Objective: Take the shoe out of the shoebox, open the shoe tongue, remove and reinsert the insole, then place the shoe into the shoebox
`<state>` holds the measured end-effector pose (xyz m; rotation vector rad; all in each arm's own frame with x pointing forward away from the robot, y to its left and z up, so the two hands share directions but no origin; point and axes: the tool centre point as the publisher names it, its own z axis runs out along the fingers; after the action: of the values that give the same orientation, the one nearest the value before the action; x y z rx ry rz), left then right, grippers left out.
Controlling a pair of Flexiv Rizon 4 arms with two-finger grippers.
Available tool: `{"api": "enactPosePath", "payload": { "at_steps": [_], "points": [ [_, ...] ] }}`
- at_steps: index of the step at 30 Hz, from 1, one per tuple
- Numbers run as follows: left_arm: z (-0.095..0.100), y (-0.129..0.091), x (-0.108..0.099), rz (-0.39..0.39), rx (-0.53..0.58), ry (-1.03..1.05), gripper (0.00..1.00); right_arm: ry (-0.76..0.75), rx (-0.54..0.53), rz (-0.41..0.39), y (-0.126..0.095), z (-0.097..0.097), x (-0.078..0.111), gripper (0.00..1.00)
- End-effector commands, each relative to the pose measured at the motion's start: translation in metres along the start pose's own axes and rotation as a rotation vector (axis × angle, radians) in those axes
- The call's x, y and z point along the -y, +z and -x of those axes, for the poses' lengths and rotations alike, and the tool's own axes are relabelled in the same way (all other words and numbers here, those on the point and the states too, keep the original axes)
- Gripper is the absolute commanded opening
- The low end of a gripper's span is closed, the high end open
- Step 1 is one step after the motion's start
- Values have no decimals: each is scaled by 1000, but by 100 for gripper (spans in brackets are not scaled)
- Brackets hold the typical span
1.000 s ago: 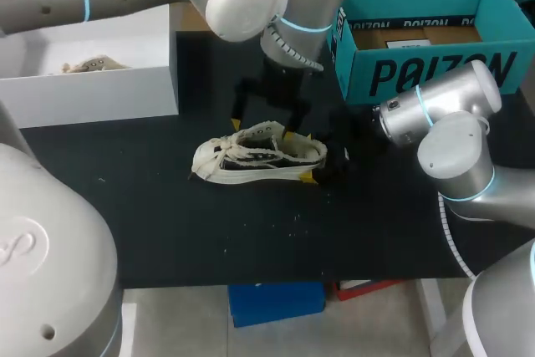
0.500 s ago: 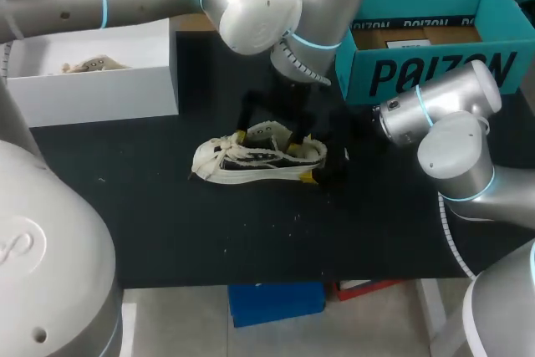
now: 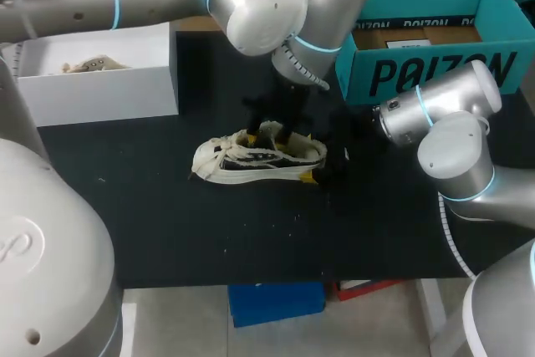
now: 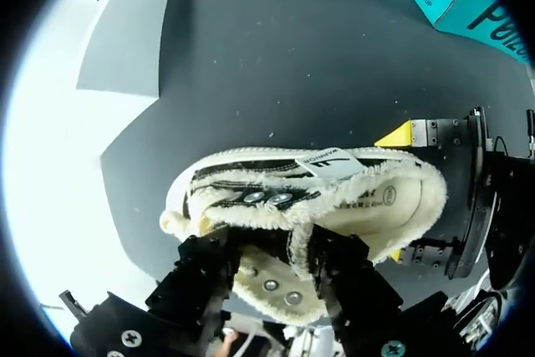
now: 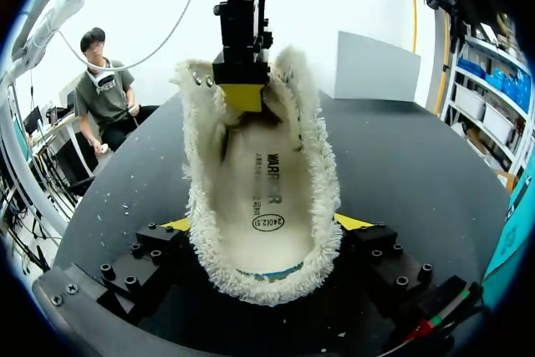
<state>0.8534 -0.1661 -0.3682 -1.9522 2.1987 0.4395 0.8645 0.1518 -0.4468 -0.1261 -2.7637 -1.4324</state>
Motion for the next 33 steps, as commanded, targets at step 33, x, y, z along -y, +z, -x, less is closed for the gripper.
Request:
{"api": "enactPosePath", "payload": {
  "at_steps": [33],
  "points": [
    [43,-36,-7,-133,2,-12,0,1,1,-1,2,0,1,0]
  ]
}}
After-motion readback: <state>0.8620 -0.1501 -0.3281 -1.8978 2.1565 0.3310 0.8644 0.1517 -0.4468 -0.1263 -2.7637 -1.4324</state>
